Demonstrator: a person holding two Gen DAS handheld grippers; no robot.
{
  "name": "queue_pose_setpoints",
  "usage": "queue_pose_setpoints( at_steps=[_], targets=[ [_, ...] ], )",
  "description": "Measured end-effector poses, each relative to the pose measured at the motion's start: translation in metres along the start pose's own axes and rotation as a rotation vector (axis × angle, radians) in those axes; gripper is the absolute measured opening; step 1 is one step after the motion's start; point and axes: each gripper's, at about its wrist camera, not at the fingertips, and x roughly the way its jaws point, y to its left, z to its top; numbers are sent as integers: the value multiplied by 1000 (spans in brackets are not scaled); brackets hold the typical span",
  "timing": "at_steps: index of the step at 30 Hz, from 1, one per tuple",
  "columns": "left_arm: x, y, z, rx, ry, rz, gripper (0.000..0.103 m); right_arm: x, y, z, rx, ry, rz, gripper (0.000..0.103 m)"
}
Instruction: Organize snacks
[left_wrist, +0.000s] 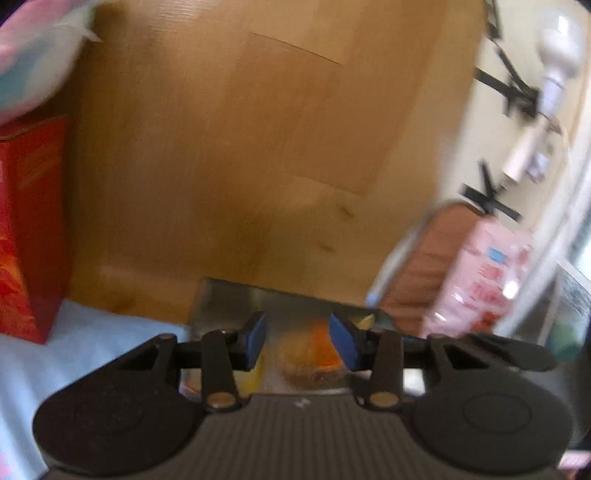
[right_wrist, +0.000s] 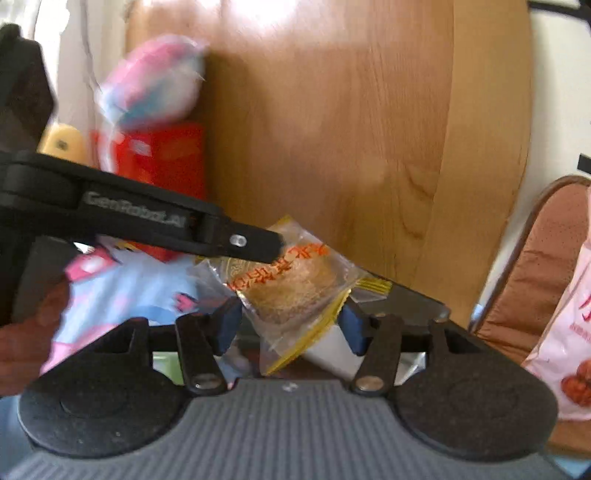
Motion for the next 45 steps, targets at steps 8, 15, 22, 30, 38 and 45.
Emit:
queue_pose_setpoints(
  at_steps=[8, 15, 22, 30, 38, 45],
  targets=[
    [27, 53, -21, -167, 118, 77, 46, -25, -45, -23, 252, -27, -133, 80],
    [8, 15, -36, -94, 126, 121, 51, -16, -58, -38, 513, 106, -2, 75],
    [-36, 24, -42, -111, 62, 113, 63, -54, -56, -50, 498, 53, -16, 74],
    [-117, 31, -94, -82, 26, 86, 67, -142, -56, -114, 466, -53, -28, 74],
    [-147, 15, -149, -43, 88, 43, 67, -135, 13, -155, 418, 50, 118, 74],
    [-173, 27, -165, -26, 7, 122, 67, -143, 41, -132, 317, -45, 93, 74]
  ],
)
